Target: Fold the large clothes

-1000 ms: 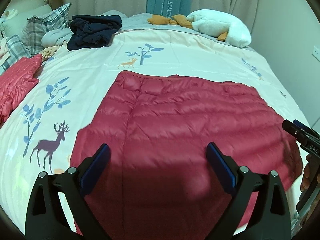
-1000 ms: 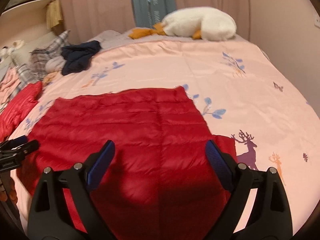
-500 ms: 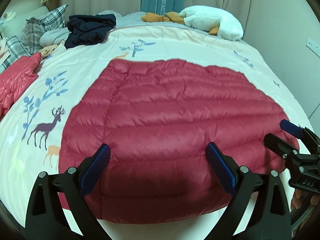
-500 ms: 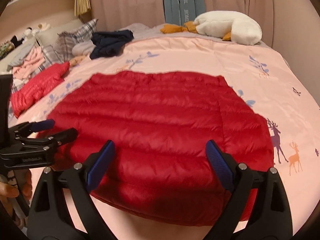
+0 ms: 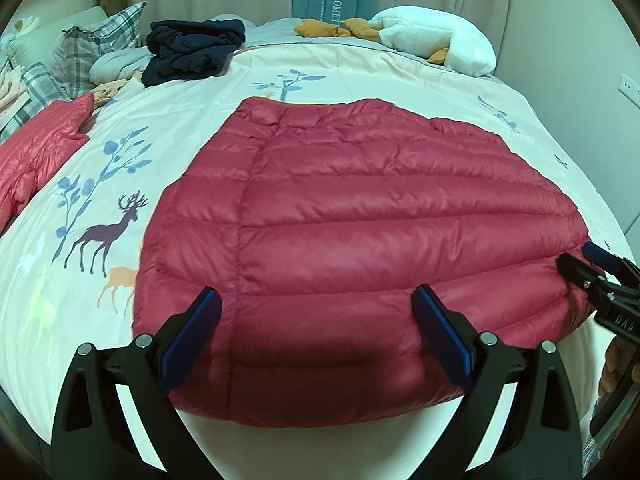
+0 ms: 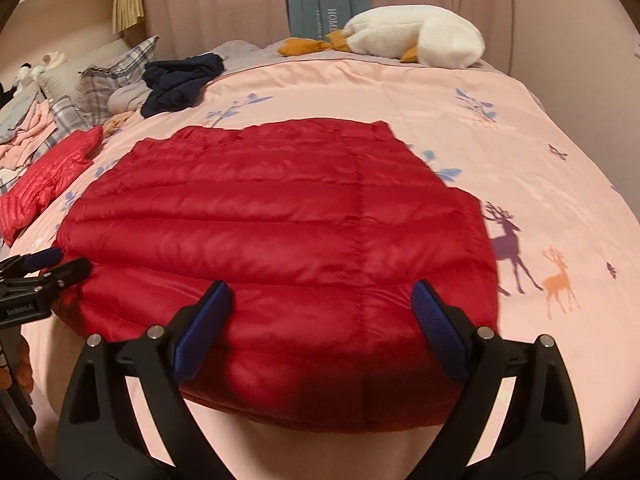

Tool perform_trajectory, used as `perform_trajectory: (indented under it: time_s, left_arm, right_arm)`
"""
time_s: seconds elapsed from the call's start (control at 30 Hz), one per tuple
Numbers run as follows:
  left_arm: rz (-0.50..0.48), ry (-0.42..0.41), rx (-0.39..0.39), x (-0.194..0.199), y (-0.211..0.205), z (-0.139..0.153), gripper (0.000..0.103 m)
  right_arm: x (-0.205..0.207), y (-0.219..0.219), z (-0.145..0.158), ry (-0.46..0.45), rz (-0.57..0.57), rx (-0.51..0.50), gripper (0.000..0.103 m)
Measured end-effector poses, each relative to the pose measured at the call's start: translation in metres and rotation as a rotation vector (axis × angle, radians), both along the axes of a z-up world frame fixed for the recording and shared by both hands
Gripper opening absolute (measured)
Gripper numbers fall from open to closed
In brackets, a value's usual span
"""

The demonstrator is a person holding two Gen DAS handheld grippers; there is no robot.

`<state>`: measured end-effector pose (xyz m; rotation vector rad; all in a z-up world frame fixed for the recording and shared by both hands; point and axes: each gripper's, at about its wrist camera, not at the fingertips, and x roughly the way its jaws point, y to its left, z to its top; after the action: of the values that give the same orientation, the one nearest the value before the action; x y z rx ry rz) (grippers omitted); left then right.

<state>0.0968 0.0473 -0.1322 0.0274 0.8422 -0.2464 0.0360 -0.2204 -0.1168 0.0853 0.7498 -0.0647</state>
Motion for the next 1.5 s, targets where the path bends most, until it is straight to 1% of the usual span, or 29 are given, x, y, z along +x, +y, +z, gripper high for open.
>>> perform_trajectory:
  time_s: [0.13,0.27,0.4,0.47,0.53,0.6,0.67,1.07,1.2,1.37,1.4,1.43,1.5]
  left_arm:
    - [0.025,-0.008,0.008,-0.004,0.010,0.001,0.098]
    - [0.044,-0.008,-0.008,-0.009,0.018,0.005,0.098]
    - [0.033,-0.010,-0.027,-0.016,0.016,0.007,0.098]
    - [0.031,-0.010,-0.024,-0.018,0.013,0.005,0.098]
    - [0.034,-0.002,-0.016,-0.018,0.012,0.001,0.098]
    - [0.036,0.007,-0.012,-0.019,0.012,-0.003,0.098]
    - [0.037,0.009,-0.002,-0.019,0.013,-0.005,0.098]
    - [0.065,0.016,0.021,-0.026,0.026,-0.008,0.098]
    - [0.085,0.022,0.031,-0.026,0.034,-0.009,0.098]
    - [0.152,0.044,0.031,-0.023,0.054,-0.013,0.098]
    - [0.170,0.049,0.027,-0.022,0.060,-0.014,0.098]
    - [0.184,0.052,0.028,-0.022,0.064,-0.014,0.098]
    - [0.214,0.054,0.029,-0.023,0.075,-0.014,0.098]
  right_arm:
    - [-0.007,-0.010,0.002,0.000,-0.036,-0.010,0.093]
    - [-0.013,-0.016,0.008,-0.015,-0.072,-0.009,0.093]
    - [-0.021,-0.001,0.014,-0.040,-0.016,0.005,0.093]
    - [-0.023,0.007,0.014,-0.042,0.011,0.007,0.093]
    - [-0.021,0.013,0.010,-0.028,0.030,0.002,0.093]
    - [-0.019,0.013,0.004,-0.006,0.025,-0.009,0.093]
    - [-0.018,0.009,-0.002,0.010,0.018,0.004,0.093]
    - [-0.035,-0.026,-0.007,0.021,-0.084,-0.009,0.093]
    - [-0.039,-0.045,-0.012,0.044,-0.133,0.019,0.093]
    - [-0.044,-0.059,-0.016,0.052,-0.153,0.069,0.093]
    - [-0.044,-0.059,-0.016,0.052,-0.156,0.063,0.093]
    - [-0.045,-0.060,-0.015,0.051,-0.171,0.034,0.093]
    - [-0.049,-0.065,-0.011,0.045,-0.195,0.023,0.093]
